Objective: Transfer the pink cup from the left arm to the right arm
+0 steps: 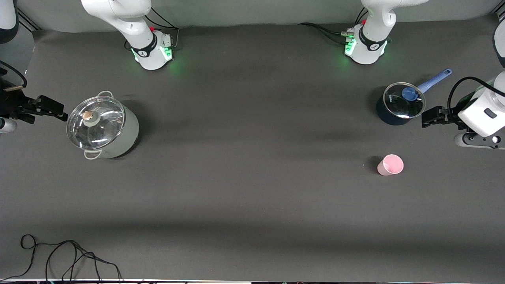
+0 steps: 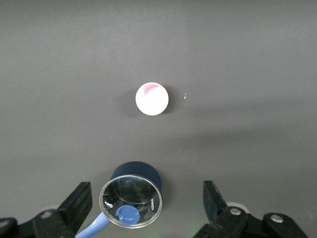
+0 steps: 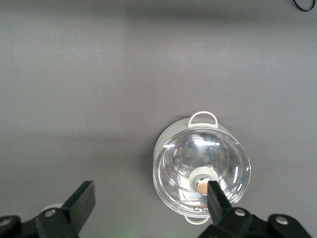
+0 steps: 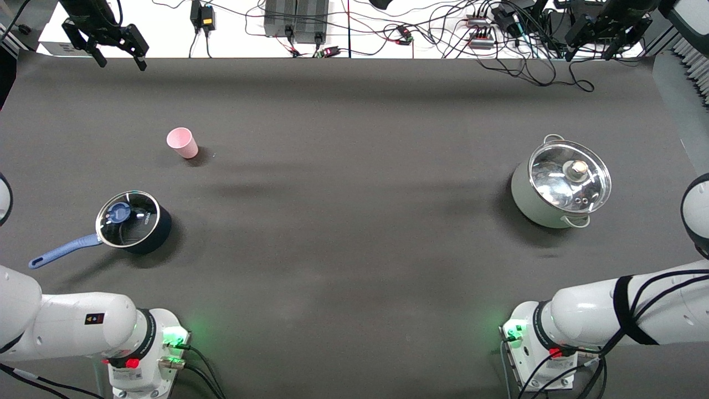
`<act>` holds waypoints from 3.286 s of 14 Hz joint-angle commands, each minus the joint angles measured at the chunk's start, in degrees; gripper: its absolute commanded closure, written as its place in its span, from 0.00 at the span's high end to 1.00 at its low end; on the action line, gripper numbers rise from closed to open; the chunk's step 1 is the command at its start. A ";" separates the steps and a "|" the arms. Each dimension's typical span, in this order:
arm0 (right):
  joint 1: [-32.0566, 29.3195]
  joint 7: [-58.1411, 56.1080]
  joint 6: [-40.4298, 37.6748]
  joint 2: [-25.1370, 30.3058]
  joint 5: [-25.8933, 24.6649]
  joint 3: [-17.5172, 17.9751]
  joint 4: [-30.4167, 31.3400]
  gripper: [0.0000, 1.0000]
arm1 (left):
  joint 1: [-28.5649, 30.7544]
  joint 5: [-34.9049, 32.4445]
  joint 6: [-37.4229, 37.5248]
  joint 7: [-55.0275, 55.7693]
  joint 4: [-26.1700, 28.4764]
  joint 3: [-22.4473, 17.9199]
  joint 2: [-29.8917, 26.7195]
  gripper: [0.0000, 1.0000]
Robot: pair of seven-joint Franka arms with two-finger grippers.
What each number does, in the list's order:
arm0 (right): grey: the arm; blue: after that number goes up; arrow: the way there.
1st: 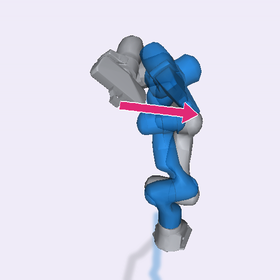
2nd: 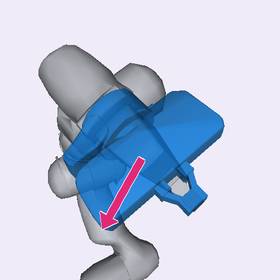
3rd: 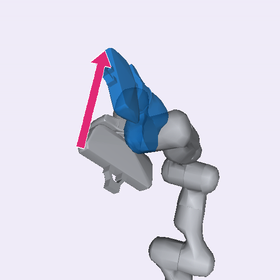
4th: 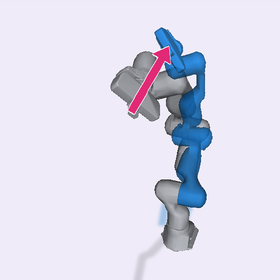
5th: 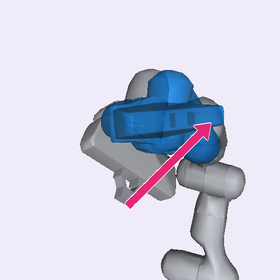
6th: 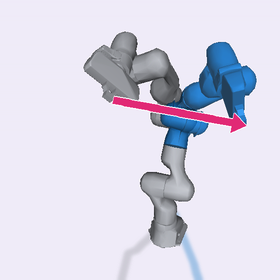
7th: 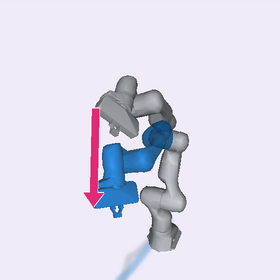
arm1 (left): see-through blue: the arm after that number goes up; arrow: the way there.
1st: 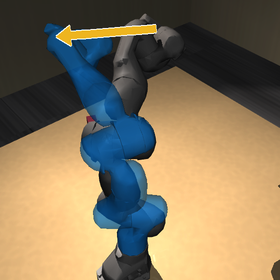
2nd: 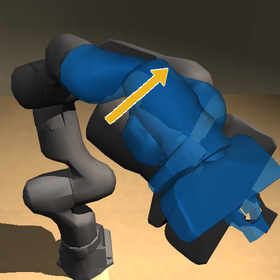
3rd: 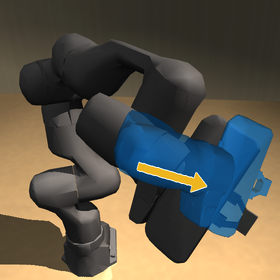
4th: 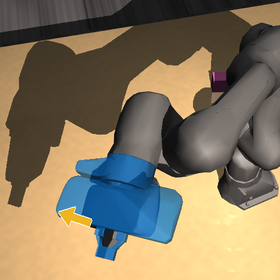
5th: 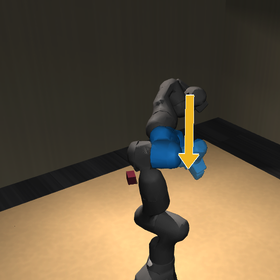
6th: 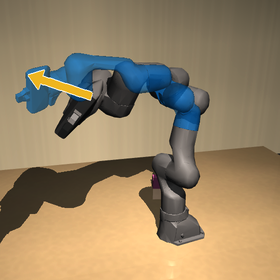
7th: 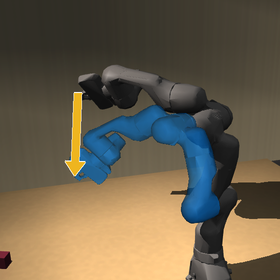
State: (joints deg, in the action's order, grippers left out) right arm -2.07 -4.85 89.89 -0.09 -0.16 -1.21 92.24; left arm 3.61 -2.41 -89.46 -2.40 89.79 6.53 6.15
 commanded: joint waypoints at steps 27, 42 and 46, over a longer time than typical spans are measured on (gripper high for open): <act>0.23 -0.16 0.81 0.97 0.42 -0.37 0.48 1.00 | 12.81 11.09 -4.67 -58.21 -1.02 -6.09 6.49 1.00; 0.14 -0.16 0.81 0.88 0.42 -0.37 0.48 1.00 | 31.28 45.72 -7.76 -127.38 -3.04 -5.74 32.86 0.98; 0.14 -0.16 0.81 0.88 0.42 -0.46 0.48 1.00 | 32.60 51.43 -4.77 -139.43 -3.04 -5.66 37.52 0.98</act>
State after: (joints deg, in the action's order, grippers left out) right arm -2.16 -4.85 90.18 -0.09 -0.16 -1.24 92.22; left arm 35.02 46.31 -96.95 -136.01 88.50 0.31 41.05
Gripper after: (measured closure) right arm 0.000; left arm 0.018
